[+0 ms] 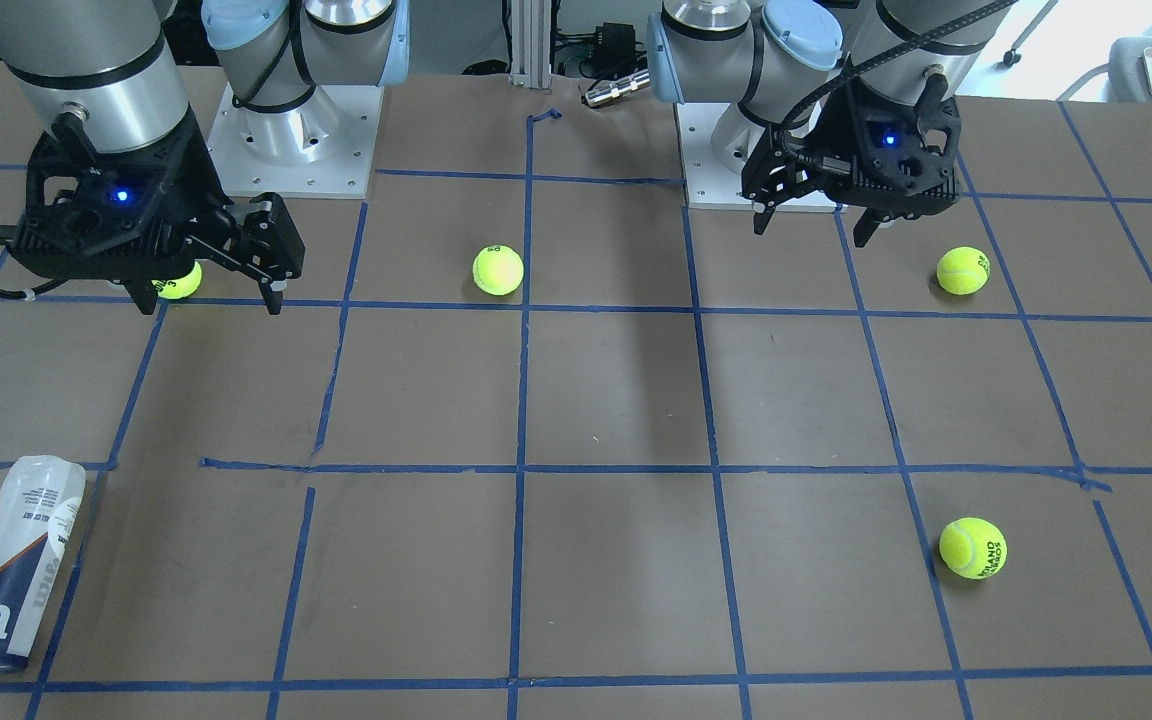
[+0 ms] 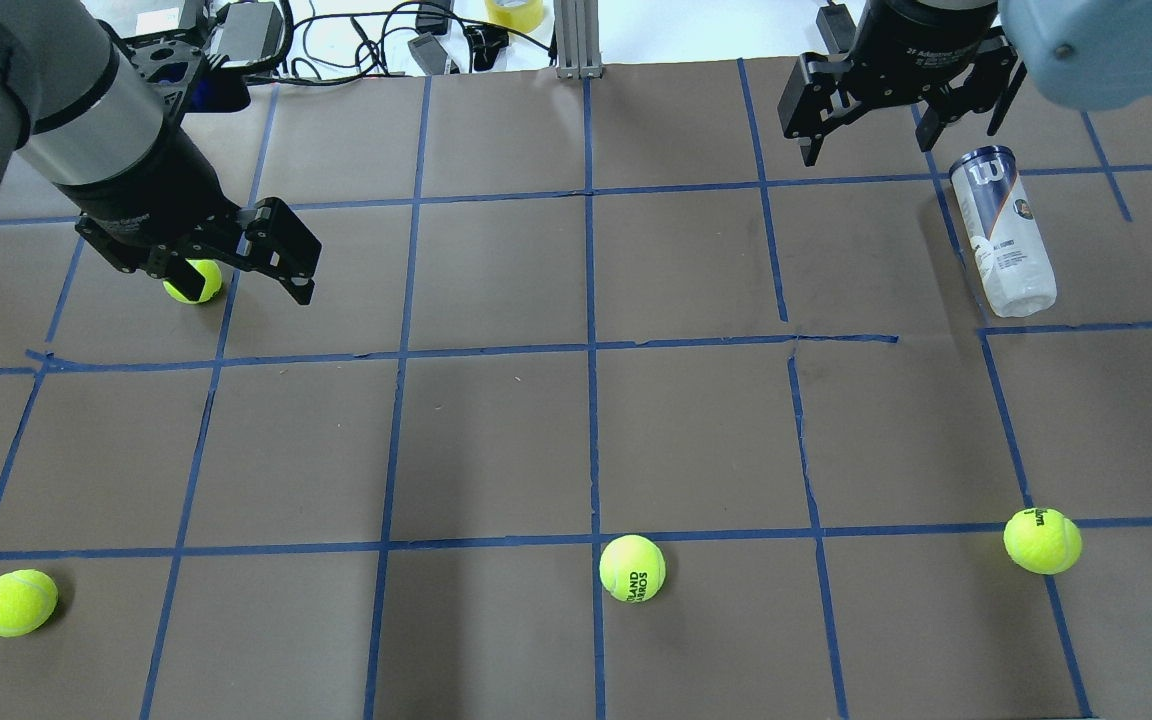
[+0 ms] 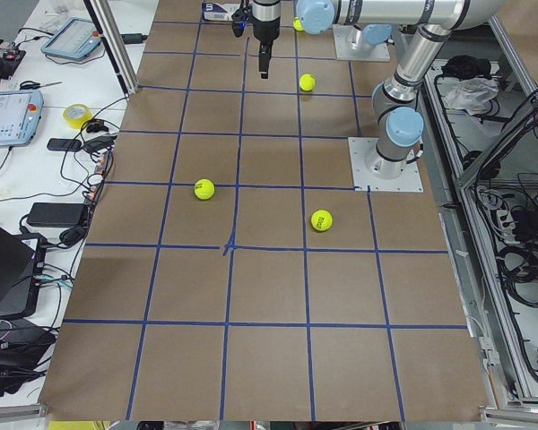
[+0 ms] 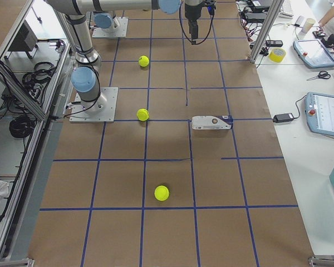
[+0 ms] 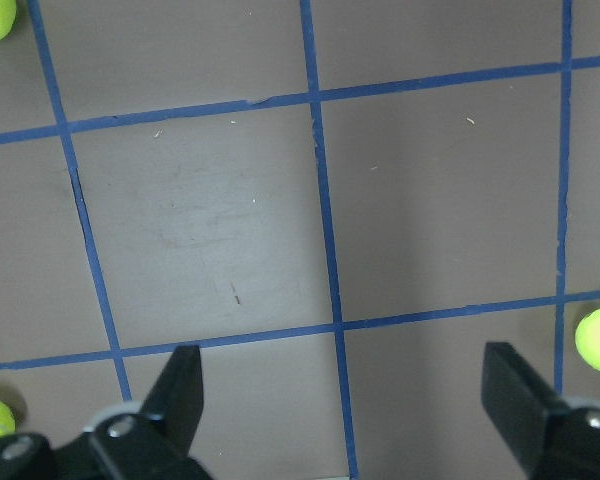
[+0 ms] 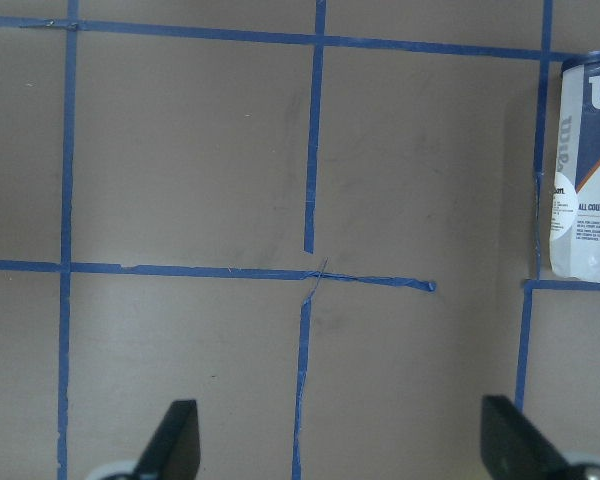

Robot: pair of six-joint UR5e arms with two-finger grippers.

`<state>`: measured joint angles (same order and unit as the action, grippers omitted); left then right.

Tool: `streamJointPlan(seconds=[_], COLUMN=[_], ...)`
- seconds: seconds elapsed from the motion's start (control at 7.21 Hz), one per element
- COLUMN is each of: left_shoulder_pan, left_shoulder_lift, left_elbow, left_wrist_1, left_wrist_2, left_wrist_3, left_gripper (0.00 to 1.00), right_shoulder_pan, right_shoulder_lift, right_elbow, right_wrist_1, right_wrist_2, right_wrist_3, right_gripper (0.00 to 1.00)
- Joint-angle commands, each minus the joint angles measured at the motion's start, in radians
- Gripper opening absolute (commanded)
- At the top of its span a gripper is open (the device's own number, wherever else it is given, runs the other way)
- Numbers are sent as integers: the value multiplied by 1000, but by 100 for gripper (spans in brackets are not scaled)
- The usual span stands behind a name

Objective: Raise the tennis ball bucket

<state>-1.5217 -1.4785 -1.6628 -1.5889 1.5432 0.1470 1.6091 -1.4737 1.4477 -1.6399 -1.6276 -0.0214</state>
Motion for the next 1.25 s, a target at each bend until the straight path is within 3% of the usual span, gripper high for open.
streamJointPlan(seconds=[0.0, 0.55, 0.83, 1.11], left_shoulder_pan=[0, 2, 3, 3], left_shoulder_lift=[3, 1, 1, -5], left_elbow=[0, -2, -2, -2], left_wrist_1=[-2, 0, 0, -2], left_wrist_2=[3, 5, 5, 5], left_wrist_3=[0, -1, 0, 0], left_gripper=[100, 100, 100, 100], right_shoulder_pan=[0, -17, -159, -274], right_shoulder_lift=[0, 13, 74, 178], right_elbow=[-10, 8, 2, 5], right_wrist_1=[2, -38, -55, -202], right_wrist_2=[-6, 2, 11, 0], right_wrist_3=[0, 23, -24, -182], right_gripper=[100, 100, 100, 100])
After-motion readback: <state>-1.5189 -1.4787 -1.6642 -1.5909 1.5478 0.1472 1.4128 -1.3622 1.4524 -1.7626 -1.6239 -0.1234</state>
